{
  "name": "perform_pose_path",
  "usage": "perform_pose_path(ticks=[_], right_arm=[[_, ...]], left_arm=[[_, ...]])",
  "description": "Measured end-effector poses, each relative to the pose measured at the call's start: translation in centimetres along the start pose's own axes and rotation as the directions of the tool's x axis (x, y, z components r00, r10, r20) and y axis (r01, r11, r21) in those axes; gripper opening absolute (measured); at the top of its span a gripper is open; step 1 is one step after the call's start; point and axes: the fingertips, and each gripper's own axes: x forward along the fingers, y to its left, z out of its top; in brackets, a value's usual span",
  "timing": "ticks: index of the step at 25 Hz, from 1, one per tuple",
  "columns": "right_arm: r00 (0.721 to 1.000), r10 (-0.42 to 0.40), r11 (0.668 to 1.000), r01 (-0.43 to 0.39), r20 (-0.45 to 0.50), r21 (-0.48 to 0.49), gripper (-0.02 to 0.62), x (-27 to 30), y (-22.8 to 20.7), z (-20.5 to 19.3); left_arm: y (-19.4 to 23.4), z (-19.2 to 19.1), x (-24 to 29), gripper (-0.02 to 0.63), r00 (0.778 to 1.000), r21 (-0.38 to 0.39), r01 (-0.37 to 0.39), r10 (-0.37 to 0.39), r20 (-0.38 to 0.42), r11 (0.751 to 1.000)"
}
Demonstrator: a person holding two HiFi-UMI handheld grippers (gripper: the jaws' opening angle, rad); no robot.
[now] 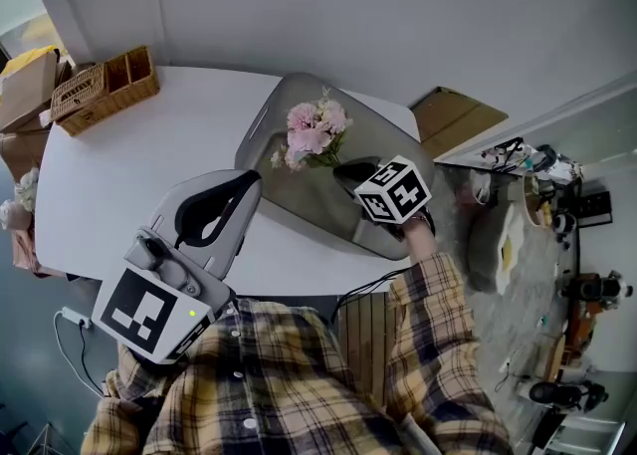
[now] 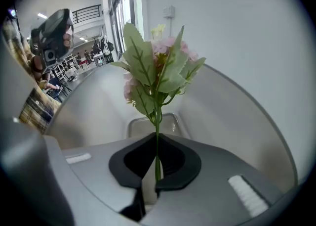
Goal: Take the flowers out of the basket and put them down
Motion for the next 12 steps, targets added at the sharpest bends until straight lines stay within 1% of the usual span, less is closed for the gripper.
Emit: perform_pose_path(ticks=[6, 12], right_arm=[[0.996, -0.021, 0.999, 0.025, 0.090, -0.046, 0.011, -3.5, 1.7, 2.5], [0.981, -0.030, 0.997, 0.044, 0.190, -0.067, 0.011, -7.5, 3.5, 5.1]], left_arm=[[-1.1, -0.5, -0.7, 0.012, 1.000, 0.002, -0.008, 0.008, 0.010, 1.000], [-2.0, -0.3, -1.4, 0.012, 1.000, 0.009, -0.022, 0.022, 0.015, 1.000]])
